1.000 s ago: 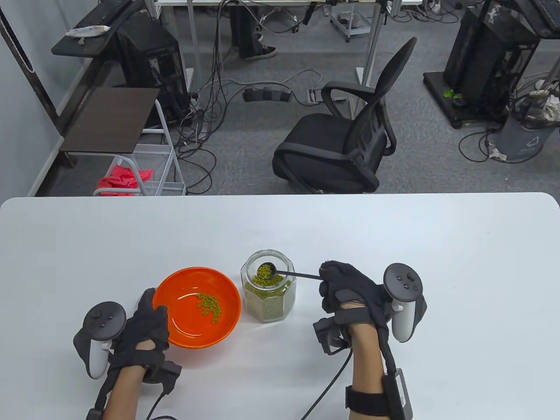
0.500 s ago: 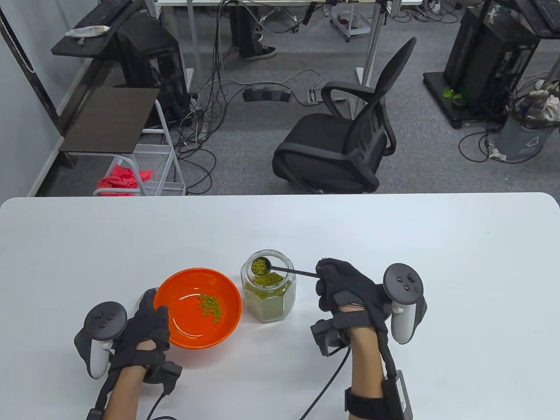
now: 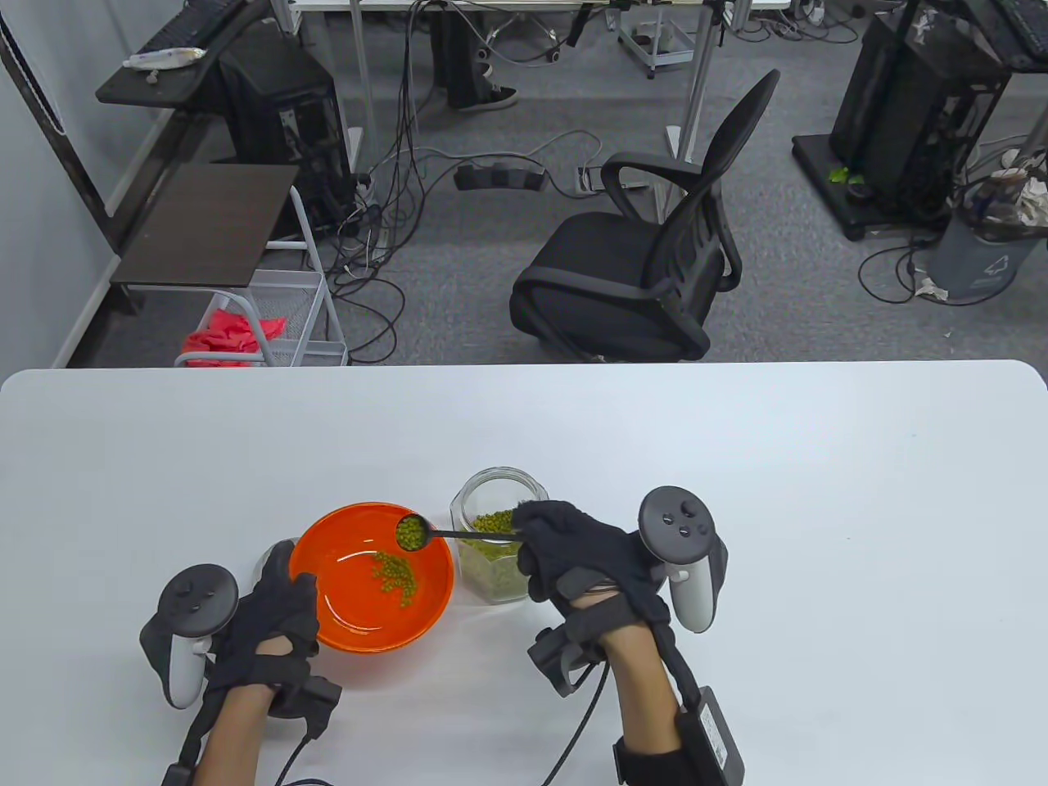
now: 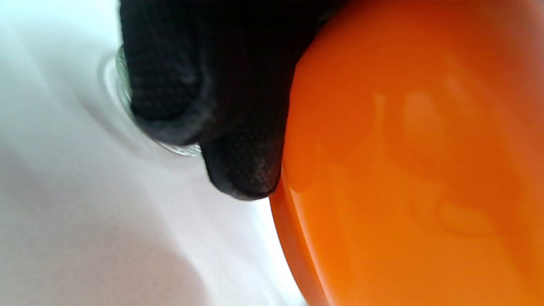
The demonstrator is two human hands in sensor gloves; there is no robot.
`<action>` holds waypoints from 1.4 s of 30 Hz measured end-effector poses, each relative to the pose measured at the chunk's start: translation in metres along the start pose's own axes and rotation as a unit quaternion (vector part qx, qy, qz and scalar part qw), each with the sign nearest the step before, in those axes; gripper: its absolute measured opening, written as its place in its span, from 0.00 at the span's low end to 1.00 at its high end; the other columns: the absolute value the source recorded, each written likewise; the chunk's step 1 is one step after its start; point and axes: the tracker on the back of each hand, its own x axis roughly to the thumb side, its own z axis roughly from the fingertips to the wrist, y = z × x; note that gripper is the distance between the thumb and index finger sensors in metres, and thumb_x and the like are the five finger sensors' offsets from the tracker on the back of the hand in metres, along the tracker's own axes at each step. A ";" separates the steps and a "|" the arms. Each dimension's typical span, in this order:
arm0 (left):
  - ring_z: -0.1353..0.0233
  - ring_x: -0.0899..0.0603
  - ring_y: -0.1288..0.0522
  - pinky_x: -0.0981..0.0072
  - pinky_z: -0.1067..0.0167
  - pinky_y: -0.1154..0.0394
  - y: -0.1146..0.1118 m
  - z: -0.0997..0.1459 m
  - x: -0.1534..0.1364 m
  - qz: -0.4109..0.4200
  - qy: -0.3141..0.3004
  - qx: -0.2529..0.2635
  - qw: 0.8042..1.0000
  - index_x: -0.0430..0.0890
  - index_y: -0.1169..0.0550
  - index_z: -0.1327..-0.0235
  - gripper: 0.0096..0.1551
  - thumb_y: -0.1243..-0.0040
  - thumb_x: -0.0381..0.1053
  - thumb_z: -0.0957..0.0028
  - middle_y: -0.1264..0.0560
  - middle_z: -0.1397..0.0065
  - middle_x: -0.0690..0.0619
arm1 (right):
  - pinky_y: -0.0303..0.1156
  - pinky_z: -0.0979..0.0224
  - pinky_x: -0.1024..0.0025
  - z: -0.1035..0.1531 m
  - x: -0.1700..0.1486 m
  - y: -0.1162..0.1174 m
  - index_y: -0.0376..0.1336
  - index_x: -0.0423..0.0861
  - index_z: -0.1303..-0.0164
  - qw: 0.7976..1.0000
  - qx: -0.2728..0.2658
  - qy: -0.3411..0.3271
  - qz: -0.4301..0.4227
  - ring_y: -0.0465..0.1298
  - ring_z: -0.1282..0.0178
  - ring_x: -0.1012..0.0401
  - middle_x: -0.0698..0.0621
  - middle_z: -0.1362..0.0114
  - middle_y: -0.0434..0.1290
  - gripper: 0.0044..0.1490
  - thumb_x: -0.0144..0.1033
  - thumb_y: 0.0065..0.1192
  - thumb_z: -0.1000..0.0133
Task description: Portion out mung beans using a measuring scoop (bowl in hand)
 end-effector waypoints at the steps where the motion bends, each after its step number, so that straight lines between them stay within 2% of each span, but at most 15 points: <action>1: 0.59 0.45 0.08 0.71 0.69 0.12 0.000 0.000 0.000 0.000 0.000 -0.001 1.000 0.37 0.43 0.22 0.38 0.51 0.52 0.41 0.29 0.31 0.43 | 0.75 0.51 0.44 -0.001 0.000 0.006 0.68 0.34 0.40 1.000 0.009 -0.001 0.005 0.82 0.70 0.55 0.35 0.53 0.78 0.26 0.29 0.60 0.46; 8: 0.59 0.45 0.08 0.72 0.69 0.12 -0.001 0.000 0.000 0.005 -0.002 -0.006 1.000 0.38 0.43 0.22 0.38 0.51 0.53 0.41 0.29 0.31 0.43 | 0.74 0.48 0.42 -0.004 0.003 0.035 0.67 0.35 0.38 0.999 0.038 -0.013 0.033 0.82 0.66 0.53 0.33 0.50 0.77 0.27 0.27 0.61 0.47; 19: 0.59 0.46 0.08 0.72 0.69 0.12 -0.001 0.000 0.000 0.012 0.000 -0.010 1.000 0.38 0.43 0.22 0.38 0.51 0.53 0.41 0.29 0.31 0.43 | 0.73 0.45 0.39 -0.003 0.006 0.059 0.67 0.36 0.35 0.995 0.049 -0.029 0.083 0.82 0.60 0.50 0.32 0.45 0.75 0.29 0.23 0.63 0.49; 29: 0.59 0.45 0.08 0.72 0.68 0.12 0.000 -0.001 -0.001 0.016 -0.001 -0.012 1.000 0.37 0.43 0.22 0.38 0.52 0.53 0.41 0.29 0.31 0.43 | 0.70 0.42 0.36 0.000 0.008 0.081 0.69 0.40 0.36 0.983 0.041 -0.054 0.171 0.82 0.56 0.47 0.32 0.42 0.74 0.29 0.20 0.63 0.50; 36: 0.59 0.46 0.08 0.72 0.68 0.12 0.000 -0.001 -0.001 0.017 0.000 -0.012 1.000 0.38 0.43 0.22 0.38 0.52 0.53 0.41 0.29 0.30 0.43 | 0.69 0.41 0.35 0.004 0.013 0.088 0.73 0.43 0.39 0.977 0.026 -0.076 0.196 0.81 0.54 0.46 0.32 0.40 0.74 0.27 0.17 0.64 0.51; 42: 0.59 0.46 0.08 0.72 0.68 0.12 0.000 -0.001 -0.001 0.017 0.000 -0.013 1.000 0.38 0.44 0.22 0.38 0.52 0.53 0.41 0.29 0.30 0.43 | 0.69 0.40 0.35 0.006 0.018 0.083 0.74 0.43 0.42 0.978 0.014 -0.086 0.192 0.81 0.53 0.45 0.32 0.39 0.73 0.27 0.17 0.65 0.51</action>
